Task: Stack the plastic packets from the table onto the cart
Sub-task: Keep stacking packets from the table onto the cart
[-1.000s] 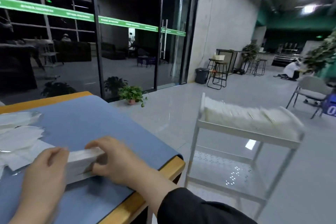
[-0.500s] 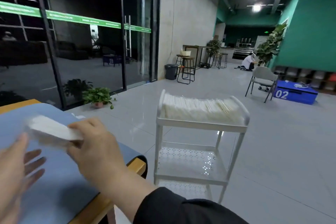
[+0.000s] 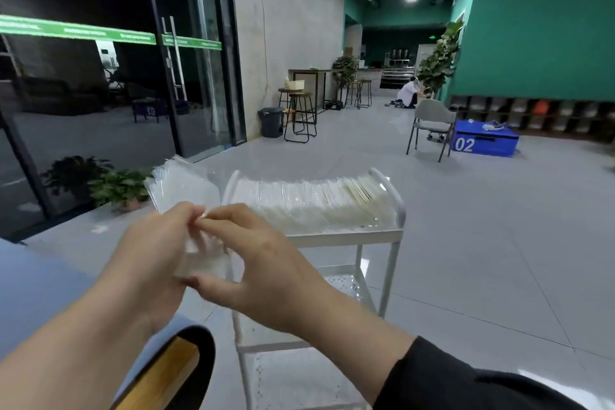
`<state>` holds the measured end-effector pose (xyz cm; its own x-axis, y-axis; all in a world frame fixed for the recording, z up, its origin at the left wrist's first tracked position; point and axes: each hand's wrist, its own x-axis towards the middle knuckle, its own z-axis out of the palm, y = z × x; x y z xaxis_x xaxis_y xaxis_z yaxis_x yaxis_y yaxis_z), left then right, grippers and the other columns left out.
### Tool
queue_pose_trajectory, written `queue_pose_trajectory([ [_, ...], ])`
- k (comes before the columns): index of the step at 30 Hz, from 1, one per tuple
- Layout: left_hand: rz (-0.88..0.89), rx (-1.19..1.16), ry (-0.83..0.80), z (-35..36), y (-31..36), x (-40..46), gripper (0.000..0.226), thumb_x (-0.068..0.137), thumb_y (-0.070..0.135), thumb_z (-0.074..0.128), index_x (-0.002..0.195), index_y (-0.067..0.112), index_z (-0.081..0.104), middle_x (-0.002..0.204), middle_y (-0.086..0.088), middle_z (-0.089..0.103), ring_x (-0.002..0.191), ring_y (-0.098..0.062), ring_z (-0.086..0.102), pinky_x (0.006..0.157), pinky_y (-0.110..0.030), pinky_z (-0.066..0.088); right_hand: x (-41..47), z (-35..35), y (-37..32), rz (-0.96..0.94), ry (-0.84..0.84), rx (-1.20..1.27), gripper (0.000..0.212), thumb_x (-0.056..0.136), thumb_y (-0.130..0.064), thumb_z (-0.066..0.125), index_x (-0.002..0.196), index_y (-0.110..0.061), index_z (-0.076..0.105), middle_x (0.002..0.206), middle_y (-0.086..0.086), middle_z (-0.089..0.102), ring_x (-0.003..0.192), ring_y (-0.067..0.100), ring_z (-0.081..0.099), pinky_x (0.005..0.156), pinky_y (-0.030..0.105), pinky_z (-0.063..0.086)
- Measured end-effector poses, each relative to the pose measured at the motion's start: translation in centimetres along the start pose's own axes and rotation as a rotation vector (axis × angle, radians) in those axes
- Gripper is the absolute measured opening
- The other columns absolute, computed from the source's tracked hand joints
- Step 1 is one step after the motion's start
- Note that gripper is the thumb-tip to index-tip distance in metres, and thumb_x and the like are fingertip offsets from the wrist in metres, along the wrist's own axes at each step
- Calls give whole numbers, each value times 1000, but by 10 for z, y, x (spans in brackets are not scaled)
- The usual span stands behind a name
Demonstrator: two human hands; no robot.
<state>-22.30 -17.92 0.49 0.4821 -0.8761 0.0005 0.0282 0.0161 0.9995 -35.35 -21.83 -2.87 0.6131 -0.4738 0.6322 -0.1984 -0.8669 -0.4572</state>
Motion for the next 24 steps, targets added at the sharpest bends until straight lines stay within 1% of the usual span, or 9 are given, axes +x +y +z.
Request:
queue_pose_trajectory([
  [2,-18,-17,-23,13,-6,19,9,98,18,58,98,11,63,97,-8,67,69,-29,59,61,-32,44,-4,-31,20,61,19,-76,47,93,-37,70,134,-16,61,130,-3,56,116,10,54,100,27,47],
  [5,-51,-27,-44,39,-6,34,11,94,19,63,101,11,64,108,-14,68,86,-37,63,75,-41,47,-2,-86,56,207,221,-278,38,97,-43,64,125,-18,66,125,-4,59,113,10,56,98,30,46],
  [9,-26,70,-99,66,-1,51,15,92,24,65,105,17,67,107,-10,71,90,-38,69,74,-41,54,11,-158,111,597,109,-579,54,97,-56,55,140,-23,53,142,-3,49,125,18,51,101,34,41],
  [14,36,163,-118,83,-3,69,13,92,18,59,103,20,68,101,-9,69,84,-33,68,69,-44,60,13,-198,163,975,130,-311,84,89,-74,50,150,-17,42,153,6,46,135,29,48,110,48,41],
  [16,41,209,-117,88,-4,72,14,91,21,58,102,22,66,103,-8,69,88,-35,70,77,-53,61,10,-194,171,1040,24,-266,101,81,-81,53,155,-15,34,159,7,38,140,31,42,113,48,39],
  [18,55,264,-104,94,-6,75,12,93,20,55,102,22,63,103,-9,68,88,-32,68,82,-50,58,13,-183,174,1014,-54,-313,103,83,-77,56,157,-13,27,160,8,36,140,31,43,110,44,40],
  [20,70,307,-102,99,-7,82,13,95,19,54,106,18,61,101,-7,65,83,-25,64,77,-40,54,20,-172,174,988,-105,-388,99,87,-72,56,158,-11,24,154,9,44,118,31,62,96,40,48],
  [22,80,357,-95,105,-4,89,3,98,18,53,99,17,55,93,-2,58,76,-17,53,68,-30,43,27,-165,177,993,-194,-485,97,88,-71,56,156,-11,23,141,11,55,78,27,70,73,35,53],
  [24,77,386,-110,112,-1,97,6,99,16,52,94,19,51,88,-1,52,72,-14,46,63,-27,35,32,-161,183,983,-231,-594,94,88,-72,55,153,-11,25,135,12,58,79,28,67,68,35,50],
])
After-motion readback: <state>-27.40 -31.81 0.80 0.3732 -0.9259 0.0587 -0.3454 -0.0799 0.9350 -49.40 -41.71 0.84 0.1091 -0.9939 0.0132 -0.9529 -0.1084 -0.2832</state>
